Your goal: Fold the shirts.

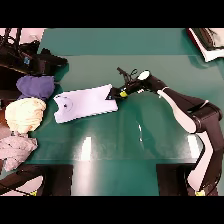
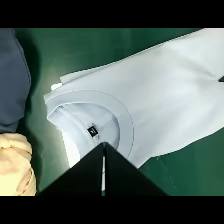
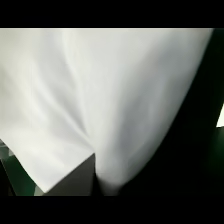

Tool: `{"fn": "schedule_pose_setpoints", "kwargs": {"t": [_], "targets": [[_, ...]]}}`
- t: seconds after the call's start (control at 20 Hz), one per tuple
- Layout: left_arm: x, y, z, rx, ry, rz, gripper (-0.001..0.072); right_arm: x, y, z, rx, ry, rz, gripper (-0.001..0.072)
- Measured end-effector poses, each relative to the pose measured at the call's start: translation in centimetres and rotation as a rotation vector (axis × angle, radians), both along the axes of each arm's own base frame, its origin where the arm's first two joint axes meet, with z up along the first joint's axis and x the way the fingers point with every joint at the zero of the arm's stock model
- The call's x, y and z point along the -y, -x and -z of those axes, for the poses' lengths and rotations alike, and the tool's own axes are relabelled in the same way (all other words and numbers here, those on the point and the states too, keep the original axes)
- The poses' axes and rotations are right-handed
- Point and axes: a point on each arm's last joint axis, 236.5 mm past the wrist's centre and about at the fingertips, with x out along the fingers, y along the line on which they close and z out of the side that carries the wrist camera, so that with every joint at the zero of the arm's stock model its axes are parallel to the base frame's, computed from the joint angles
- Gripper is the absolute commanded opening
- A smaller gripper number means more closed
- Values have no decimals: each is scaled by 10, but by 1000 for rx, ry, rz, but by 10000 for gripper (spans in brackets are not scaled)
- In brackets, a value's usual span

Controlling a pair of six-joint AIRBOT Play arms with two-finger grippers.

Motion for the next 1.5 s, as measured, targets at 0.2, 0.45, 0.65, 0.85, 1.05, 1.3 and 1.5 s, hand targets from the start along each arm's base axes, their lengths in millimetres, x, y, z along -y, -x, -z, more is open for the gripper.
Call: {"fn": "schedule_pose_setpoints", "kwargs": {"t": [0.2, 0.45, 0.65, 0.85, 1.05, 1.3, 1.5], "targets": [[1, 2, 1, -10, 4, 0, 23, -6, -6, -14, 67, -21, -18, 12], [3, 4, 1, -17, 15, 3, 23, 65, -46, -60, 189, 12, 77, 12], [4, 4, 1, -17, 17, 4, 23, 187, -67, -89, 257, 122, 258, 11], [5, 4, 1, -18, 24, 6, 23, 328, -59, -98, 268, 273, 523, 12], [11, 5, 1, -22, 44, 15, 23, 469, -22, -105, 259, 399, 886, 11], [15, 6, 0, -25, 63, 21, 23, 596, 53, -105, 232, 495, 1318, 12], [16, 6, 0, -26, 67, 23, 23, 636, 107, -88, 152, 513, 1503, 12]]}}
